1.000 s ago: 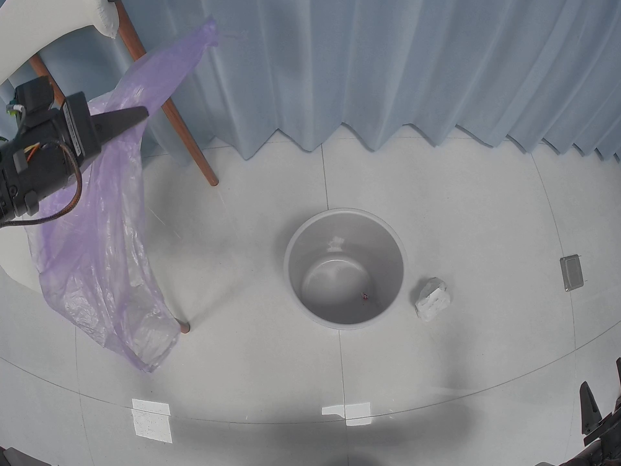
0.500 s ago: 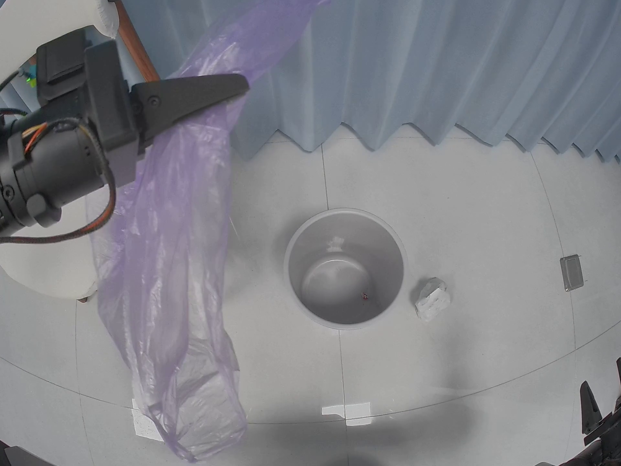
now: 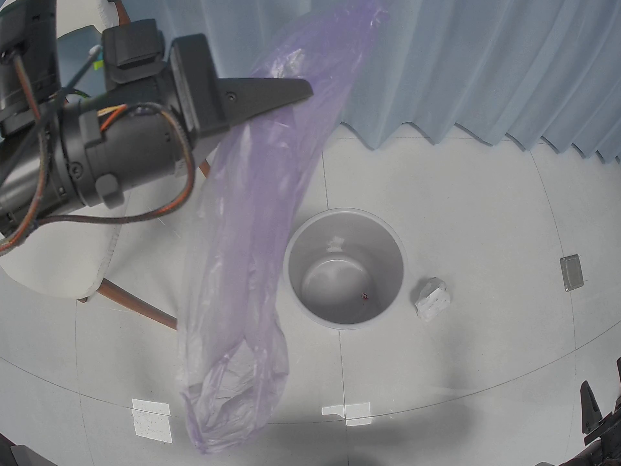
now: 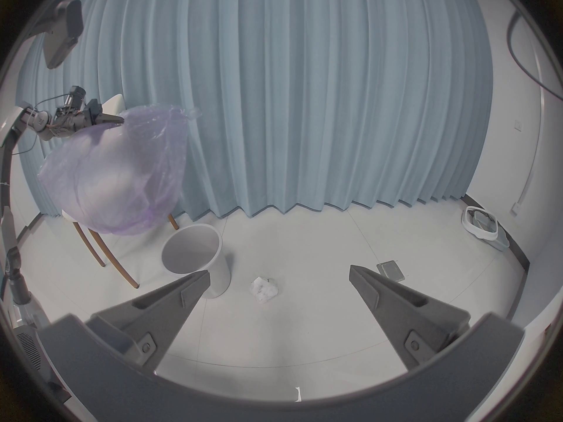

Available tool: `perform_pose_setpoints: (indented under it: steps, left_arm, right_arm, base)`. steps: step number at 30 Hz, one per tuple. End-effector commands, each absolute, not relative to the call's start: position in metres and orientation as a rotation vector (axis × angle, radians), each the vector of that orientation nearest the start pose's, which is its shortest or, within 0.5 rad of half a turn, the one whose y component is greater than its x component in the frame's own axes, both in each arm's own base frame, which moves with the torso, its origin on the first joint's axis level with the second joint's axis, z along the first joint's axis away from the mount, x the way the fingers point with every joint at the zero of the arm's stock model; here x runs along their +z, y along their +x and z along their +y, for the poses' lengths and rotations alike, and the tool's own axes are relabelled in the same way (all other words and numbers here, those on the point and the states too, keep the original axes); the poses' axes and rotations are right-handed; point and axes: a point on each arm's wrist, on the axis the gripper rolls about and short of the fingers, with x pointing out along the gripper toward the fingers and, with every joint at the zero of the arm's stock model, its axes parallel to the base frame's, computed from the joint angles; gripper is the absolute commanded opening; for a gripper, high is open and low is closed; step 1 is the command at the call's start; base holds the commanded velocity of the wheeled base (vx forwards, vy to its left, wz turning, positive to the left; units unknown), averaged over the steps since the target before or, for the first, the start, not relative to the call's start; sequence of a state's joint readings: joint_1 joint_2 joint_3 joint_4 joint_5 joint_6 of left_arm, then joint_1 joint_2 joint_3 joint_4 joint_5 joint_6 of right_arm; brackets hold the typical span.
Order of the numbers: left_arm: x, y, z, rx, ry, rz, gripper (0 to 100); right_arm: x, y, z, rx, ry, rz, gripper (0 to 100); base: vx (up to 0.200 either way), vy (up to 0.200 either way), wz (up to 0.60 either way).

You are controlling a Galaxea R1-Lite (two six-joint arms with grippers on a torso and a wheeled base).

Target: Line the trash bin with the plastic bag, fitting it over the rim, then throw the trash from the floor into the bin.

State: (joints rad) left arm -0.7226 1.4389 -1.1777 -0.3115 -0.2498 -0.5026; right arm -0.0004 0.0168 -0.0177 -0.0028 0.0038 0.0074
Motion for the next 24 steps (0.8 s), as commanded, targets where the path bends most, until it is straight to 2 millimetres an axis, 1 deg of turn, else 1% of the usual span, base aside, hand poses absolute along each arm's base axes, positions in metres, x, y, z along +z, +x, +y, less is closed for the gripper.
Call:
perform_pose_setpoints:
  steps: [1, 3, 4, 7, 12, 14, 15, 16, 18, 19, 21, 22, 24]
  left_arm:
    - [0.314, 0.203, -0.186, -0.948, -0.458, 0.25, 0]
    - [0.31, 0.207, -0.187, -0.937, -0.454, 0.26, 0]
    - [0.305, 0.213, -0.189, -0.922, -0.446, 0.274, 0]
    - [0.297, 0.222, -0.192, -0.901, -0.436, 0.292, 0]
    - [0.278, 0.24, -0.198, -0.867, -0.392, 0.333, 0]
    - [0.278, 0.24, -0.198, -0.867, -0.392, 0.333, 0]
    - [0.262, 0.254, -0.2, -0.839, -0.311, 0.341, 0]
    - [0.255, 0.259, -0.199, -0.828, -0.282, 0.349, 0]
    - [0.252, 0.263, -0.199, -0.822, -0.261, 0.349, 0]
    - [0.242, 0.272, -0.2, -0.797, -0.206, 0.341, 0]
    - [0.235, 0.283, -0.202, -0.752, -0.163, 0.314, 0]
    - [0.235, 0.283, -0.202, -0.75, -0.16, 0.313, 0]
    - [0.222, 0.299, -0.212, -0.713, -0.095, 0.274, 0]
  right_arm:
    - [0.076, -0.023, 0.0, 0.005, 0.008, -0.003, 100]
    - [0.076, -0.023, 0.0, 0.003, 0.008, -0.003, 100]
    - [0.076, -0.023, 0.0, 0.005, 0.008, -0.003, 100]
    - [0.076, -0.023, 0.0, 0.005, 0.008, -0.003, 100]
    - [0.076, -0.023, 0.0, 0.005, 0.006, -0.003, 100]
    - [0.076, -0.023, 0.0, 0.005, 0.006, -0.003, 100]
    - [0.076, -0.023, 0.0, 0.003, 0.006, -0.003, 100]
    - [0.076, -0.023, 0.0, 0.003, 0.006, -0.003, 100]
    - [0.076, -0.023, 0.0, 0.003, 0.006, -0.003, 100]
    - [0.076, -0.023, 0.0, 0.005, 0.006, -0.003, 100]
    - [0.076, -0.023, 0.0, 0.003, 0.006, -0.003, 100]
    - [0.076, -0.023, 0.0, 0.003, 0.006, -0.003, 100]
    - [0.076, -0.023, 0.0, 0.005, 0.008, -0.003, 100]
  base:
    - [0.0, 0.0, 0.0]
    - [0.0, 0.0, 0.0]
    - [0.0, 0.0, 0.0]
    - [0.0, 0.0, 0.0]
    - [0.0, 0.0, 0.0]
    - [0.0, 0.0, 0.0]
    - [0.0, 0.0, 0.0]
    - [0.0, 0.0, 0.0]
    - [0.0, 0.0, 0.0]
    - [0.0, 0.0, 0.0]
    - [0.0, 0.0, 0.0]
    - [0.0, 0.0, 0.0]
    - [0.0, 0.0, 0.0]
